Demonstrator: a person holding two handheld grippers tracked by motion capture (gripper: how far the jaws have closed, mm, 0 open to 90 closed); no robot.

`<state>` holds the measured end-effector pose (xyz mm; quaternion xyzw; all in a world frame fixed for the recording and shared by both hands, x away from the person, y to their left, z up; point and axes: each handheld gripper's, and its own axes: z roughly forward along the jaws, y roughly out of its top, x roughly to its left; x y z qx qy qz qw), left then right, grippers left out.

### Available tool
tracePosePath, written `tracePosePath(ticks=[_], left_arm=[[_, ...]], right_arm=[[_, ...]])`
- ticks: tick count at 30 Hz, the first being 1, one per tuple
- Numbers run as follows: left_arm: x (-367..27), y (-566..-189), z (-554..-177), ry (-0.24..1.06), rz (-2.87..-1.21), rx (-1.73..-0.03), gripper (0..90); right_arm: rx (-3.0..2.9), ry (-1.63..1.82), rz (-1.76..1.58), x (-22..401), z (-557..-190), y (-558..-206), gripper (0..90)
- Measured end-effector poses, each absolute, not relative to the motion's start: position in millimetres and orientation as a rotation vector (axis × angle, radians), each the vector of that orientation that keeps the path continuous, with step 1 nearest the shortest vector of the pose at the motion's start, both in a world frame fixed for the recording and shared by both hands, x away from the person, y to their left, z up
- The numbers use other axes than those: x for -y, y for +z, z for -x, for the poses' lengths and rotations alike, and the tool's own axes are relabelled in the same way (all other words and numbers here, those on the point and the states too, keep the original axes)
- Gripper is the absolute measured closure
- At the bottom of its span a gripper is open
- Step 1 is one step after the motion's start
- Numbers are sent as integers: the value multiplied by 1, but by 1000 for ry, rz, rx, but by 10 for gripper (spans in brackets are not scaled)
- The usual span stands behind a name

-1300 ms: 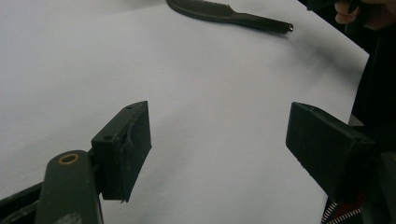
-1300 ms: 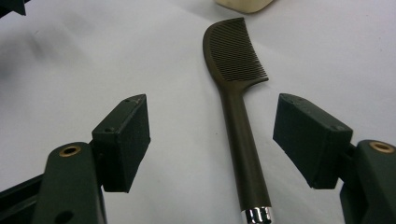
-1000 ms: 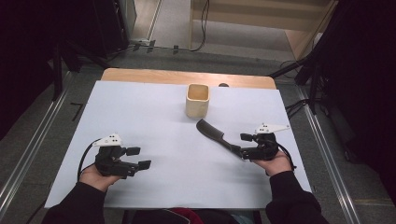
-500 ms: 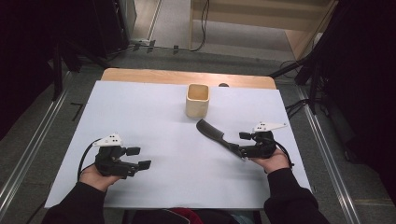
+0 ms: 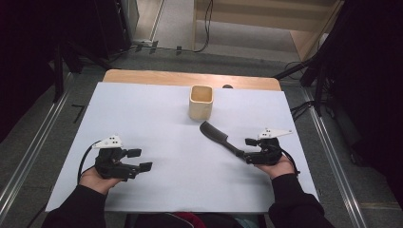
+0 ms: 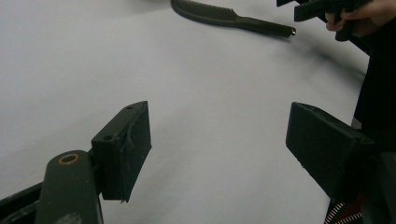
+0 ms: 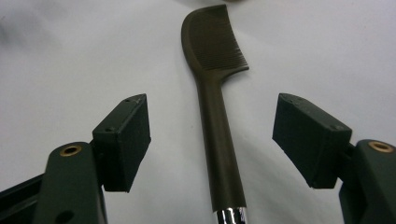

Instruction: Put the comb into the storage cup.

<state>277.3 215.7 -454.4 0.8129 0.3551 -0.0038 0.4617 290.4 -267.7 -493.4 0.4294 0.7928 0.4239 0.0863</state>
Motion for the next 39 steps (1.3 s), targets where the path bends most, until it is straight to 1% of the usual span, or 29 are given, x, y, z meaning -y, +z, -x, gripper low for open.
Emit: tracePosePath(ticks=[11,32,36,39], left_arm=[[-215,-454,-281,-13,-2005,-867,229],[-211,-454,-283,-21,-2008,-853,228],[-211,-454,-283,-22,-2007,-852,228],[-211,-454,-283,-21,-2007,-854,229]], right_arm=[[-2363,1227,-1309,270,-283,-503,266],[-2397,1123,-1242,266,-288,-517,306],[-2408,1104,-1239,265,-289,-519,339],[-2415,1093,-1214,264,-289,-520,381]])
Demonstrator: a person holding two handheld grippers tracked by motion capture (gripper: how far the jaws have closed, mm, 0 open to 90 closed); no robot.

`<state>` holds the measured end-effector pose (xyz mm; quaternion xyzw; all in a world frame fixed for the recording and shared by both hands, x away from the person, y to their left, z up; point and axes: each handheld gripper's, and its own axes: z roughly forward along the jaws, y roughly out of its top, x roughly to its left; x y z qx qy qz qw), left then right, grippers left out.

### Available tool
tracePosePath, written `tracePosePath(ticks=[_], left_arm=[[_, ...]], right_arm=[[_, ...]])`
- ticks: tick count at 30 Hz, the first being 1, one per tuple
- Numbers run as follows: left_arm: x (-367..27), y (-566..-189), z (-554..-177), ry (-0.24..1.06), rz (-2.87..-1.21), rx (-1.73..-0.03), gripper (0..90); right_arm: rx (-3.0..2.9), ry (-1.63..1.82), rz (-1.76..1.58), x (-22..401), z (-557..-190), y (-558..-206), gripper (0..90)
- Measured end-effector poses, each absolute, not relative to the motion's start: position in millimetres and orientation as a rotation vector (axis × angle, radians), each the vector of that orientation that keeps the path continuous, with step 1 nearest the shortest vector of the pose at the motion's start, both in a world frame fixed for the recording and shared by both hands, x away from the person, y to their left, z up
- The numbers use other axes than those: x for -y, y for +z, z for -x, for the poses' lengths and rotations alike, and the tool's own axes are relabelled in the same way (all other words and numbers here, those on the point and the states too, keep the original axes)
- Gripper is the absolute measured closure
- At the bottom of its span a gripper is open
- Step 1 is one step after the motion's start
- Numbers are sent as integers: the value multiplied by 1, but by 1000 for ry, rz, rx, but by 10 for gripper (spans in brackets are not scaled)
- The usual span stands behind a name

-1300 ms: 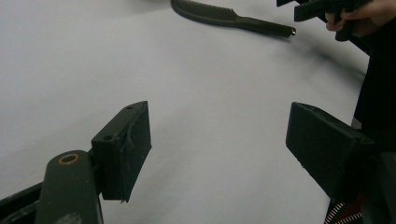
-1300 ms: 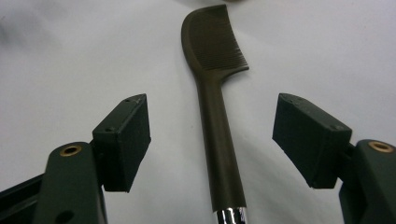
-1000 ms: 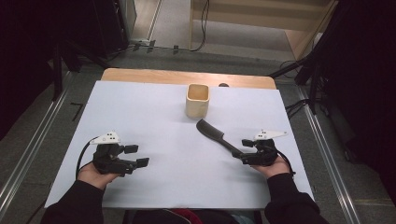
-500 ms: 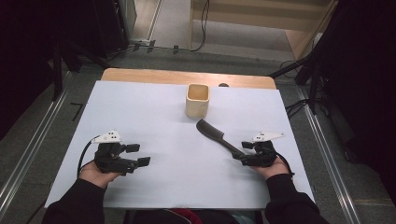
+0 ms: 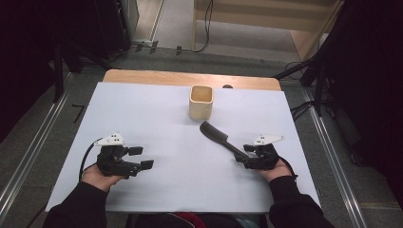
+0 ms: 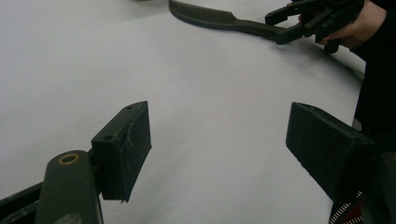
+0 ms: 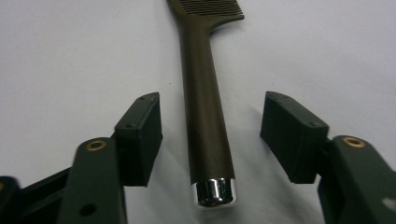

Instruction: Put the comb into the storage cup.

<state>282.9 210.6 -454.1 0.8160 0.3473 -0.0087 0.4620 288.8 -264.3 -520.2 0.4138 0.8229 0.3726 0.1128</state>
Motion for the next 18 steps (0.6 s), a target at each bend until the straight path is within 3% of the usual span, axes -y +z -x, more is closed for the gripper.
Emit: tracePosePath(ticks=[18], left_arm=[[-209,-455,-284,-32,-2014,-850,228]], right_arm=[[-2422,1065,-1169,261,-283,-520,679]])
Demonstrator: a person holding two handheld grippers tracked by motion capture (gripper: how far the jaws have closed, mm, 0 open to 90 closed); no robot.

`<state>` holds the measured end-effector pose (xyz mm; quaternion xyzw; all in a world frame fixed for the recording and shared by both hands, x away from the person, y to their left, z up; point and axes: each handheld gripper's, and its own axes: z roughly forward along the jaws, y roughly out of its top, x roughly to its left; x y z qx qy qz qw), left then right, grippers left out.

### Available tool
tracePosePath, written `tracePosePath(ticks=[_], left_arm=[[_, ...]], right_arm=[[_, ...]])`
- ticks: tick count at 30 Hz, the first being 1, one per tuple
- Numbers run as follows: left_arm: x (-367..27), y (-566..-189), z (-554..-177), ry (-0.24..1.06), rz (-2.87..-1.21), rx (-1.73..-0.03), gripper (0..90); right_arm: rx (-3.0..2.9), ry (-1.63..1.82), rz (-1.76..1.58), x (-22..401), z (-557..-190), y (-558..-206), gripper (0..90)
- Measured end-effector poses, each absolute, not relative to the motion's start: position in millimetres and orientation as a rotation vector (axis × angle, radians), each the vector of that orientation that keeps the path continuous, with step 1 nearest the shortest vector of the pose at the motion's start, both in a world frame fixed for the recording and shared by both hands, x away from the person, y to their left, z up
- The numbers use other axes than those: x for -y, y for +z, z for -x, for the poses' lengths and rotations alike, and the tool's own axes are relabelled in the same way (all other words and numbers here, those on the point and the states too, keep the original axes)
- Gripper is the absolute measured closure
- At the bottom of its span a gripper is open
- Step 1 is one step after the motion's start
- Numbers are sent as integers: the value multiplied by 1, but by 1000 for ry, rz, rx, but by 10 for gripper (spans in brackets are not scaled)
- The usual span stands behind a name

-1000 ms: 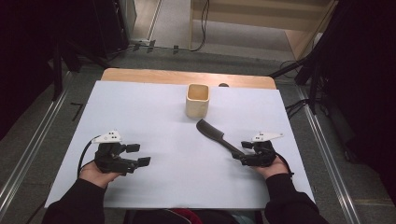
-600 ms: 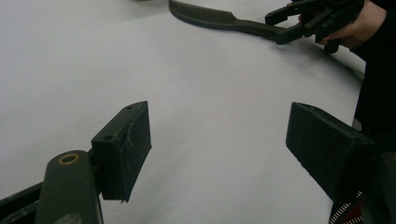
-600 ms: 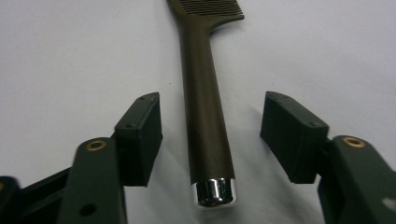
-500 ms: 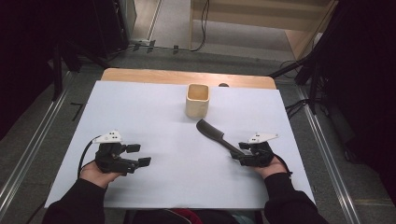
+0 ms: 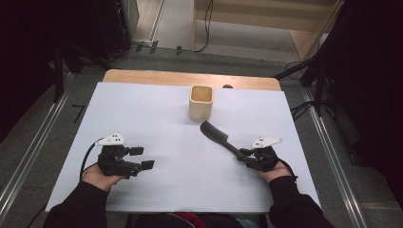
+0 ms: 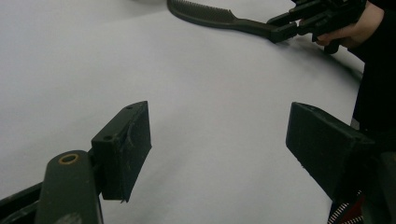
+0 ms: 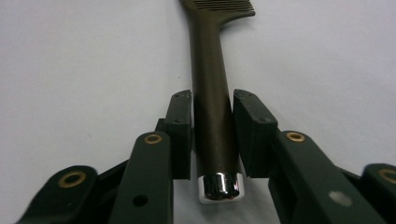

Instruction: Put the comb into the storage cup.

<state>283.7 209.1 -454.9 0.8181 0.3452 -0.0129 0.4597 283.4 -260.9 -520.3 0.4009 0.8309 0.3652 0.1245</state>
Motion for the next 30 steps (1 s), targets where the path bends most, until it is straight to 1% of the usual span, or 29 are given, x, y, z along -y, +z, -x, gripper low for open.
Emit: tracePosePath(ticks=[16,30], left_arm=[[-208,-455,-284,-37,-2011,-847,228],[-208,-455,-284,-39,-2004,-848,228]], right_arm=[[-2435,1111,-1159,264,-286,-523,698],[-2455,1082,-1158,263,-288,-519,702]])
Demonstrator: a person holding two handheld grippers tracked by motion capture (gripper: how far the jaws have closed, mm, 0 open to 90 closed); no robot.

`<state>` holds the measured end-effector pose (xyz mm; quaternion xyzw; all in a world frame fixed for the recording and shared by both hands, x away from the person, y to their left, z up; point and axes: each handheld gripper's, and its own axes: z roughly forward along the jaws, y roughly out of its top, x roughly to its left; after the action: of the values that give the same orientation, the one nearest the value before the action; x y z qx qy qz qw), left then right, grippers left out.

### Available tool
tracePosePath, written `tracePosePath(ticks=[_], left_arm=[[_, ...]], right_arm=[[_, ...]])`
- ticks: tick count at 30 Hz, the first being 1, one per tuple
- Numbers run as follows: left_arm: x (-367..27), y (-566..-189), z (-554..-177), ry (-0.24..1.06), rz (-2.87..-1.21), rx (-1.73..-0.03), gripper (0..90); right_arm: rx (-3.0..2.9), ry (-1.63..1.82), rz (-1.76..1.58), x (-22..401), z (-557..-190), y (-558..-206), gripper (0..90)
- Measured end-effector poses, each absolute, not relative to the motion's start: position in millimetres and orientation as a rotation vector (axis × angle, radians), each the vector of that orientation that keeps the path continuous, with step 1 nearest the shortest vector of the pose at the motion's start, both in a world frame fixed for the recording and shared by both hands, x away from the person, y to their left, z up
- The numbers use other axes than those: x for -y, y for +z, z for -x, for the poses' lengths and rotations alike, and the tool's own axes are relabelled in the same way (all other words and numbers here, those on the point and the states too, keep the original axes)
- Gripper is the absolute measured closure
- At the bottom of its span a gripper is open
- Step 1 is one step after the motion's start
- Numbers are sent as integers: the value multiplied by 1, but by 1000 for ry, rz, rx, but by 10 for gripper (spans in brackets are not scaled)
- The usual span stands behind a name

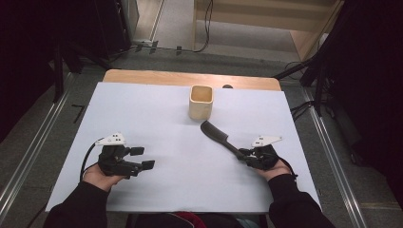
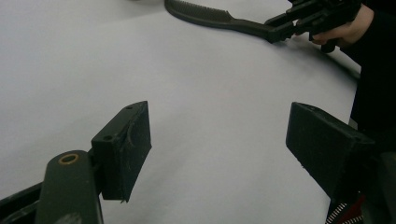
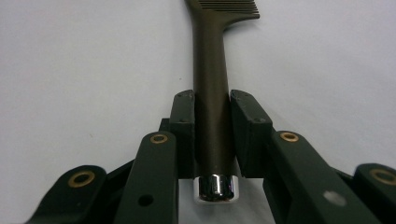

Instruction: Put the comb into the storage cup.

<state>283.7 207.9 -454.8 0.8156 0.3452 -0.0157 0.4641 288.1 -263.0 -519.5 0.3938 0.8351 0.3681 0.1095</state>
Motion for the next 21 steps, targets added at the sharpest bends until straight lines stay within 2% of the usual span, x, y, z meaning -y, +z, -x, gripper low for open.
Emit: tracePosePath(ticks=[21], left_arm=[[-210,-454,-284,-23,-2002,-857,228]], right_arm=[[-2452,1173,-1184,268,-287,-504,703]])
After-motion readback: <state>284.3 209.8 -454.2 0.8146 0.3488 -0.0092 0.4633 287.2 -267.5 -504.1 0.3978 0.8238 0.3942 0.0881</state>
